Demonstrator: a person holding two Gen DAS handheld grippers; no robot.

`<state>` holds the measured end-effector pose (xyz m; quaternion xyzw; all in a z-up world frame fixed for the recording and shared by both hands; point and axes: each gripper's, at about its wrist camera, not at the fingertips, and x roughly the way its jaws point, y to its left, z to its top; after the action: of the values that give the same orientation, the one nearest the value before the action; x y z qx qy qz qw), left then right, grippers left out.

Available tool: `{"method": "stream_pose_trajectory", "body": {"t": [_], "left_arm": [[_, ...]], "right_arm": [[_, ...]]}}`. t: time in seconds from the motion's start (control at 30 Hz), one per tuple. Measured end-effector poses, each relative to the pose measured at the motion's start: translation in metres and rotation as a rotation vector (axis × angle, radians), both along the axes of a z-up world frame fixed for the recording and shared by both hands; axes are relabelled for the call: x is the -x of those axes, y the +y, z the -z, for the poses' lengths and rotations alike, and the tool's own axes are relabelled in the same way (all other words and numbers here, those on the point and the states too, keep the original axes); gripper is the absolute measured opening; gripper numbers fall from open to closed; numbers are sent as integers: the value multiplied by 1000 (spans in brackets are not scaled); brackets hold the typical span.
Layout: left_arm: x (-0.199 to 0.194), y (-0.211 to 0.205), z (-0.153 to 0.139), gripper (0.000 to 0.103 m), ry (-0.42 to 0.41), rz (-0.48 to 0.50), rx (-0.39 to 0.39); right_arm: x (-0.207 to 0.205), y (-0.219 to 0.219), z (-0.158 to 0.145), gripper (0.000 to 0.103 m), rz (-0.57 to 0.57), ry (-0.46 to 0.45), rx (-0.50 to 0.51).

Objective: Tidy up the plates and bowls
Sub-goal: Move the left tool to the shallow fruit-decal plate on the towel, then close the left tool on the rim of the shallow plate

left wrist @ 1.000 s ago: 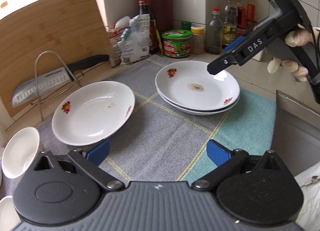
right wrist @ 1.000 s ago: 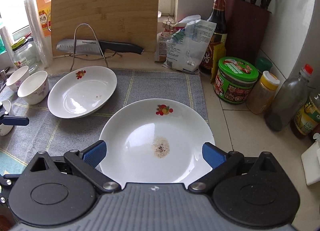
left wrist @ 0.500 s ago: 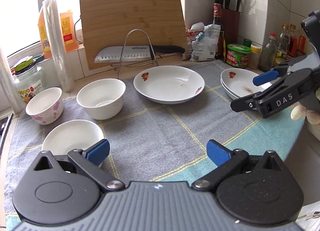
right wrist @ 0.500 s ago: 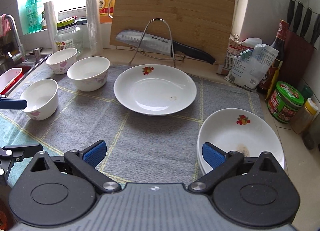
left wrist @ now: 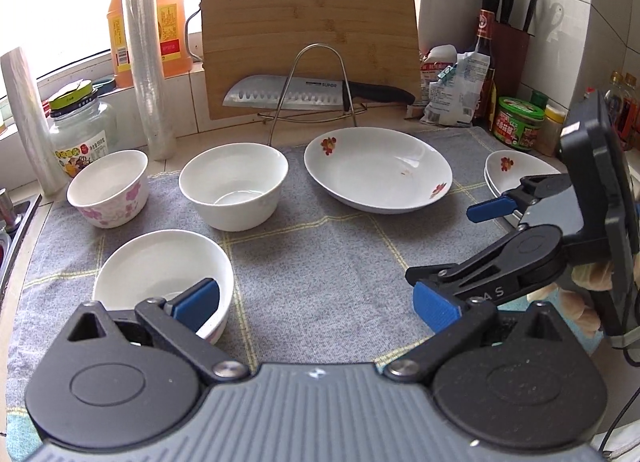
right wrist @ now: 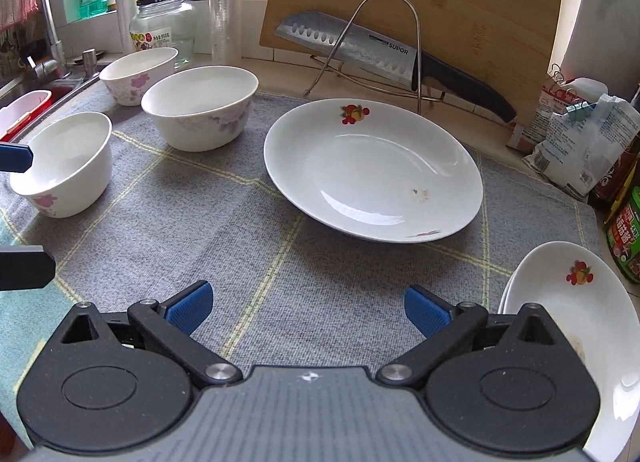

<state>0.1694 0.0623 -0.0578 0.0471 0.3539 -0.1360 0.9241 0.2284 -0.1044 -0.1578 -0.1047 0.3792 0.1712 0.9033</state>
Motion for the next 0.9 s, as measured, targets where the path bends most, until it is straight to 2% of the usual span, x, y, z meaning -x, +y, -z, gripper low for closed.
{"method": "stream_pose_trajectory", "body": {"t": [0.2,0.33,0.47,0.67,0.9], "left_arm": [[-24,-16,-8,102,18,-8,3],[-38,-20,-11,102,41,26,-1],[-61,-19,-11,102,64,105,-2],[-98,-19,-16,102,59,275,-1],[-142,-27,-21,102,86,358,-25]], "right_arm": [[-26,-5,14,103,17,29,-16],[-32,-8,18,103,34,39,-36],[-34,-6,19,103,65,28,-39],[-39,-1,20,103,136,10,-51],[-48,1,21,103,195,-18,-64]]}}
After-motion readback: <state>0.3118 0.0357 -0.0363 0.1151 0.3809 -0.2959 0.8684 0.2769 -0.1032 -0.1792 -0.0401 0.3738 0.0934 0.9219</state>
